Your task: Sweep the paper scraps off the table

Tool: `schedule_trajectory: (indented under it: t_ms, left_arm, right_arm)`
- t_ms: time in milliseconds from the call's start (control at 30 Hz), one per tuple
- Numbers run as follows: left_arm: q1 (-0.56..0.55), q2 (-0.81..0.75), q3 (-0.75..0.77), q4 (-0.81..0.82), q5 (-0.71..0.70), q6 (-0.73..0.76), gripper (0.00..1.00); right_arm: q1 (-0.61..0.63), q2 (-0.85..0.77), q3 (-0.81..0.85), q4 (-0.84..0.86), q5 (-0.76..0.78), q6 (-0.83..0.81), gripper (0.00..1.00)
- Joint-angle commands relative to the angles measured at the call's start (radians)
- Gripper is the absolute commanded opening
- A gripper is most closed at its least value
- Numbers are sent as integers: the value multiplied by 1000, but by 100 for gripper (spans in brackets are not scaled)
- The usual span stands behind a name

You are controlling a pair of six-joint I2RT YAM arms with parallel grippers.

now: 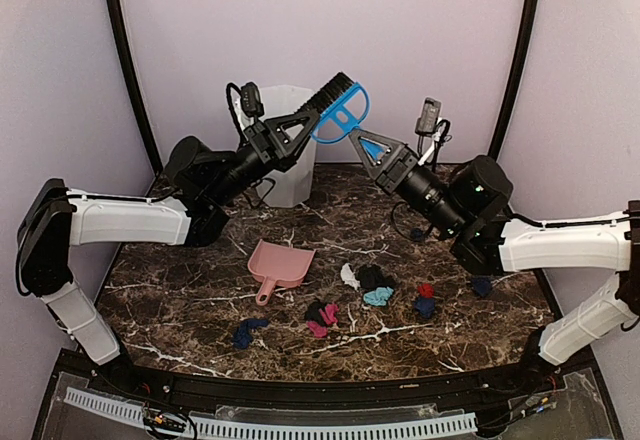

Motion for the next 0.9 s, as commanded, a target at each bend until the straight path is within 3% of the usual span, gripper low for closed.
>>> schedule_trajectory:
  t_ms: [0,233,367,467,600,700,767,867]
  left_arm:
    - [-1,-6,-7,67,-4,10,0]
    - [0,-4,-16,79,-10,4,0]
    - [0,-13,-51,106,-22,2,0]
    - [0,-23,-80,120,-34,8,5]
    - [0,-44,-135,125,-59,33,25]
    - [2,-70,-194,122,-78,72,55]
    - [8,-94,-229,92,-90,103,66]
    - [21,-149,-279,15,-107,175,72]
  right_arm:
    - [8,-10,22,18,17,7,17]
    - [8,-9,30,1,47,-1,12]
    - [8,-8,37,-9,59,-7,0]
    - [8,-7,39,-18,65,-15,0]
    - [8,-18,30,-39,83,-33,0]
    - [5,-35,13,-65,99,-51,0]
    - [1,-53,-3,-97,107,-67,0]
    - [-8,-92,-37,-159,114,-93,0]
